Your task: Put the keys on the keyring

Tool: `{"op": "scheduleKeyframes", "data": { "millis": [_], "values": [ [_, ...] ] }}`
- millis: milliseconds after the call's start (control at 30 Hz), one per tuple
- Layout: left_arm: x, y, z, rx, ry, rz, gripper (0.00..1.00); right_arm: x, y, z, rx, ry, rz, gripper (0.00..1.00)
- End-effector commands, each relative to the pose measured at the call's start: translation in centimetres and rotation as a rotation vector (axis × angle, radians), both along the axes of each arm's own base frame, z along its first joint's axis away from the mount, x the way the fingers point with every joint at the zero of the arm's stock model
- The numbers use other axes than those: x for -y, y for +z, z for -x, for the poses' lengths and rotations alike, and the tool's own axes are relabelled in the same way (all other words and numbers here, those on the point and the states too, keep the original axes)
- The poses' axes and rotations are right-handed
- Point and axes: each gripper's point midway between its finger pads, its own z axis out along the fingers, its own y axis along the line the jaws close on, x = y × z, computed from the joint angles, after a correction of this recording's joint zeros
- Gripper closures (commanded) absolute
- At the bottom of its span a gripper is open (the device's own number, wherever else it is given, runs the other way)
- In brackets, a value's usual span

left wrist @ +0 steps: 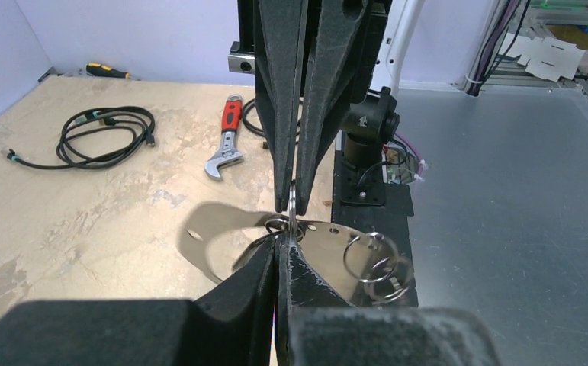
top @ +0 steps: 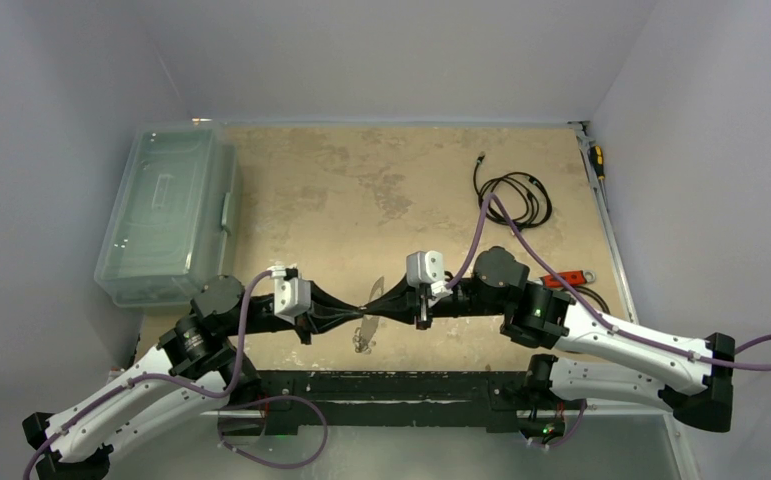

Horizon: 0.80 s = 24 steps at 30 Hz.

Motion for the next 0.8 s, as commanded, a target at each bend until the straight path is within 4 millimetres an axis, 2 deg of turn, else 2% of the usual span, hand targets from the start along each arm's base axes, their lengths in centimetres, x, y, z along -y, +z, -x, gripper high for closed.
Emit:
{"op": "scheduleKeyframes", "data": {
  "millis": [0, 133, 200, 500, 667, 767],
  "values": [
    [-0.1, 1.2, -0.3, 0.021, 0.018, 0.025, 0.97, -0.5, 2.1, 0.4, 0.012, 0.026, -0.069, 1.0],
    [-0.2, 1.4, -0.1, 0.024, 0.01, 0.034, 0.75, -0.7, 2.0, 0.3, 0.009, 0.023, -0.067, 1.0],
    [-0.2, 1.5, 0.0, 0.026, 0.007, 0.04, 0.71, -0.7, 2.0, 0.2, 0.01, 0.018, -0.067, 1.0],
    [-0.4, 2.0, 0.7, 0.039, -0.021, 0.063, 0.63, -0.6, 1.7, -0.5, 0.012, -0.022, -0.059, 1.0],
    [-0.4, 1.9, 0.6, 0.037, -0.017, 0.06, 0.63, -0.9, 1.4, -0.4, 0.005, -0.012, -0.051, 1.0],
    [-0.4, 1.9, 0.6, 0.038, -0.015, 0.058, 0.67, -1.1, 1.1, -0.4, 0.0, -0.004, -0.039, 1.0]
  ]
}}
